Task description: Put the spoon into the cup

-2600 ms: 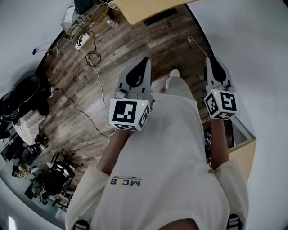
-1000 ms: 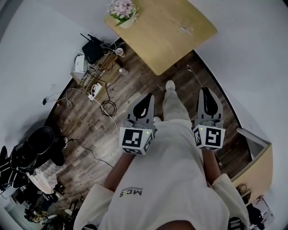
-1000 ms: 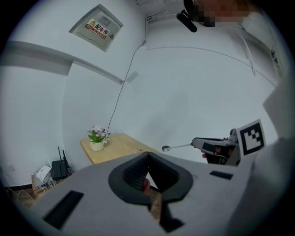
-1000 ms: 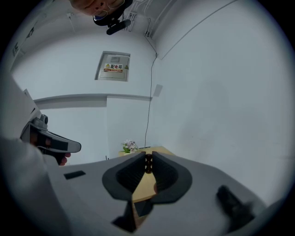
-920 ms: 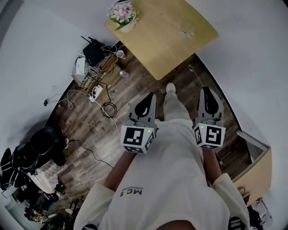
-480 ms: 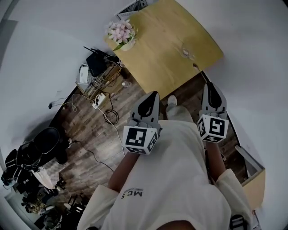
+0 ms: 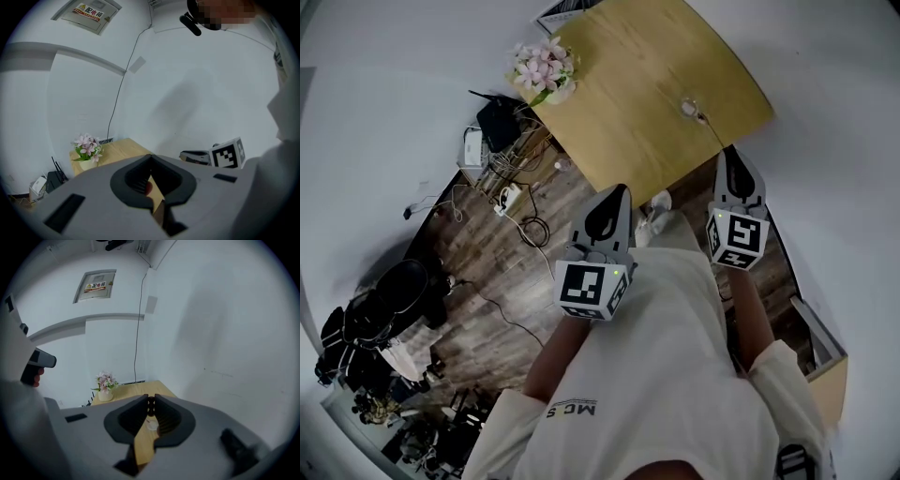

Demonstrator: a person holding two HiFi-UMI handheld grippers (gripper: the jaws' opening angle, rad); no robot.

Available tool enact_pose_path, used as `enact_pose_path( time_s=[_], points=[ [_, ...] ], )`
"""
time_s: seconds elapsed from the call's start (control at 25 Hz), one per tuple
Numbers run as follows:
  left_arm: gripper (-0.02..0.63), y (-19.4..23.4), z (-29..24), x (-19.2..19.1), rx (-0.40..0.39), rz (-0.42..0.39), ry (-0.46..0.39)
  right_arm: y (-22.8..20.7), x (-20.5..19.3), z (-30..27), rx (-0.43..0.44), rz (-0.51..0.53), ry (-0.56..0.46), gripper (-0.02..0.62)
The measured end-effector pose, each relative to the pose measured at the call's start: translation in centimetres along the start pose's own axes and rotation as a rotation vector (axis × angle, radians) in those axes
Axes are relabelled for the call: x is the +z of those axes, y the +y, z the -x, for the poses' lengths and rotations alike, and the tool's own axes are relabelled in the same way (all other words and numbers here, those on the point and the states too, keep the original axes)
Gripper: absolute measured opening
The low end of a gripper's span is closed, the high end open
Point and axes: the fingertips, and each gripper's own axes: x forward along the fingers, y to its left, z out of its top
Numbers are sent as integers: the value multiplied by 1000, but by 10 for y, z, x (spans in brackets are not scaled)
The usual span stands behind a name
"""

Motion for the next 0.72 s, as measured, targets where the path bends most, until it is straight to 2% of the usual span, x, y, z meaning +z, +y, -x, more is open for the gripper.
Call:
enact_pose_path(
  time_s=[0.28, 0.72],
  points=[
    [11, 11, -21, -14, 7, 2, 61, -4, -23, -41, 7, -18, 61, 57],
    [11, 26, -53, -36, 19, 51, 132, -4, -70, -98, 22, -20, 171, 57]
  ],
)
